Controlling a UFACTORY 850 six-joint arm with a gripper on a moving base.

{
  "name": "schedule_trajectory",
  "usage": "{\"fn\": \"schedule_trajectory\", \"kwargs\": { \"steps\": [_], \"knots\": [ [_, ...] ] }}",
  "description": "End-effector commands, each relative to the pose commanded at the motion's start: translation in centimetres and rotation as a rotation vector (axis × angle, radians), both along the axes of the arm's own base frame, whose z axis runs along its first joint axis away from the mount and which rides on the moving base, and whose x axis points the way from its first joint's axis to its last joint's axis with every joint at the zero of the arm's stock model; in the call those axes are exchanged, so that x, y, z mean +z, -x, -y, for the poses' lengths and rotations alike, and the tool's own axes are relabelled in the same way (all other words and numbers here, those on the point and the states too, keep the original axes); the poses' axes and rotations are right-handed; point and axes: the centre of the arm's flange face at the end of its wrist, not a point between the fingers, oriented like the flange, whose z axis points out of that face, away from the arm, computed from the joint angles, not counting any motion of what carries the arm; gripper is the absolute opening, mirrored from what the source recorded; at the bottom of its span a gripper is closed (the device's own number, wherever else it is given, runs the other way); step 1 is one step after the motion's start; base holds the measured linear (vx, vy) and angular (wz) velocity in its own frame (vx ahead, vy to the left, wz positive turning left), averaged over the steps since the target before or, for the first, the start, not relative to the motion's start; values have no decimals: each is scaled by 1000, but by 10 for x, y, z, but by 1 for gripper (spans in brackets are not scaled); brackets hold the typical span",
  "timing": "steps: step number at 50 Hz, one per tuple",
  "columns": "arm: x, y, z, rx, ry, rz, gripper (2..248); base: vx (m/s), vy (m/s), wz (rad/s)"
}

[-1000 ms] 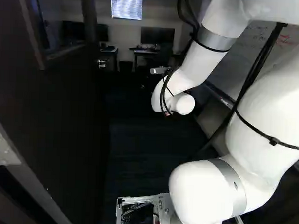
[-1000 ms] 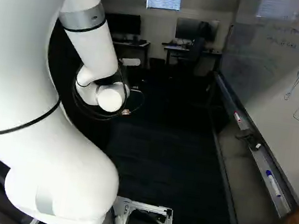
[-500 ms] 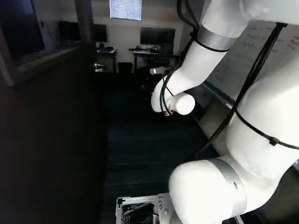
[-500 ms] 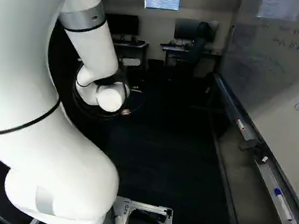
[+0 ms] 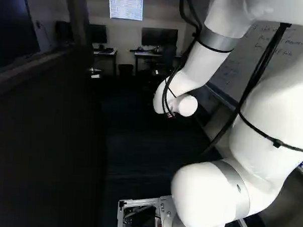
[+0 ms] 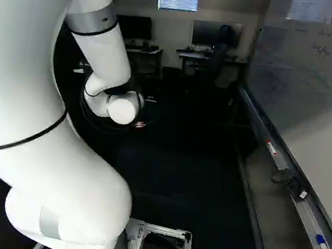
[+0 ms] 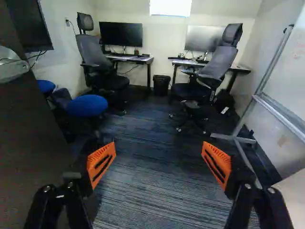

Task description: Open the door and move inside

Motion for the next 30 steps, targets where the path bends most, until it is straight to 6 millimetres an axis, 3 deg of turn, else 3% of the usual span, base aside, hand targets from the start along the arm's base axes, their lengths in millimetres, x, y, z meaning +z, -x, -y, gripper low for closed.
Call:
{"fn": "schedule_trajectory", "kwargs": {
  "steps": [30],
  "knots": [
    [0,0,0,0,0,0,247,177,-2,-13]
  ]
}}
